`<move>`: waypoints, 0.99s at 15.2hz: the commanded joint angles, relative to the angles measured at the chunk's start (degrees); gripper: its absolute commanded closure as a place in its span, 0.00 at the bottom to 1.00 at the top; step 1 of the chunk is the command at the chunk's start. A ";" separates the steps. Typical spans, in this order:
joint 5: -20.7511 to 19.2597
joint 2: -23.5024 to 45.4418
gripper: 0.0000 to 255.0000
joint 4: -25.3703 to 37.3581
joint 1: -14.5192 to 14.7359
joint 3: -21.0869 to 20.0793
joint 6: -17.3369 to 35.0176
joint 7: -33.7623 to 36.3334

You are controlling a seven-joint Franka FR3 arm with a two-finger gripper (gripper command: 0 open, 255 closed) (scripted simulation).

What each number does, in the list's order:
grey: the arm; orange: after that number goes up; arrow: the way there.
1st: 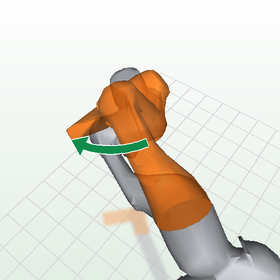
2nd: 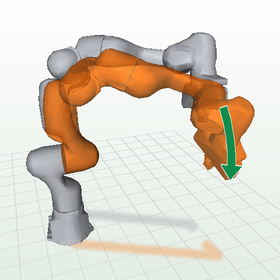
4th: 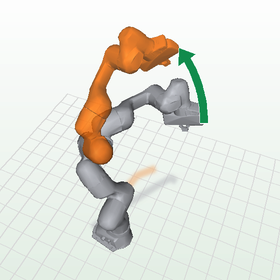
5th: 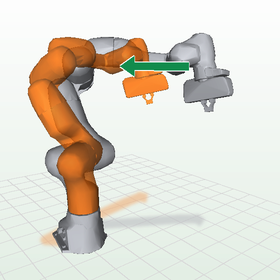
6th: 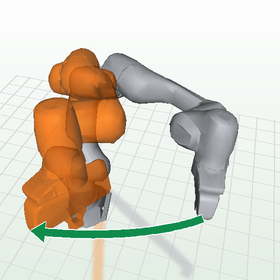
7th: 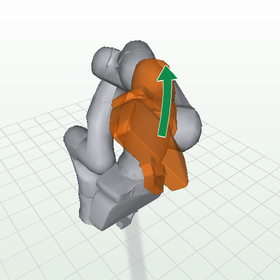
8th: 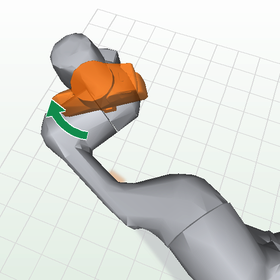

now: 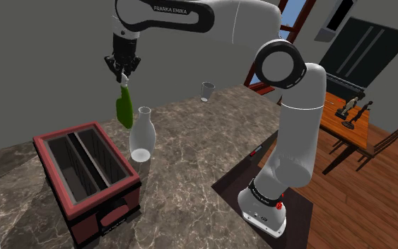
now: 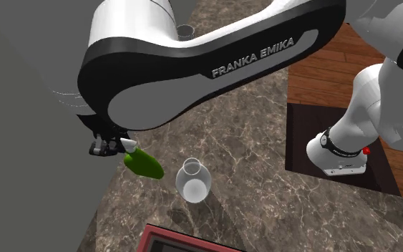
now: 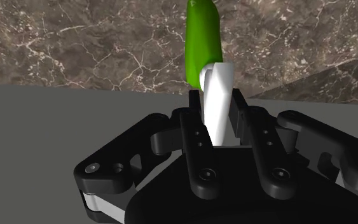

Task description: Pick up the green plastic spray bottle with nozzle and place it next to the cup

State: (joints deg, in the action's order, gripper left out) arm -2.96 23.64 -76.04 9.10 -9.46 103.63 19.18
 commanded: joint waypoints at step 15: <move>-0.62 4.18 1.00 19.20 1.19 -0.01 -15.02 0.08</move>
State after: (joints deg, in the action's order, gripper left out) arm -3.47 27.13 -58.73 10.11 -9.48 89.82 19.22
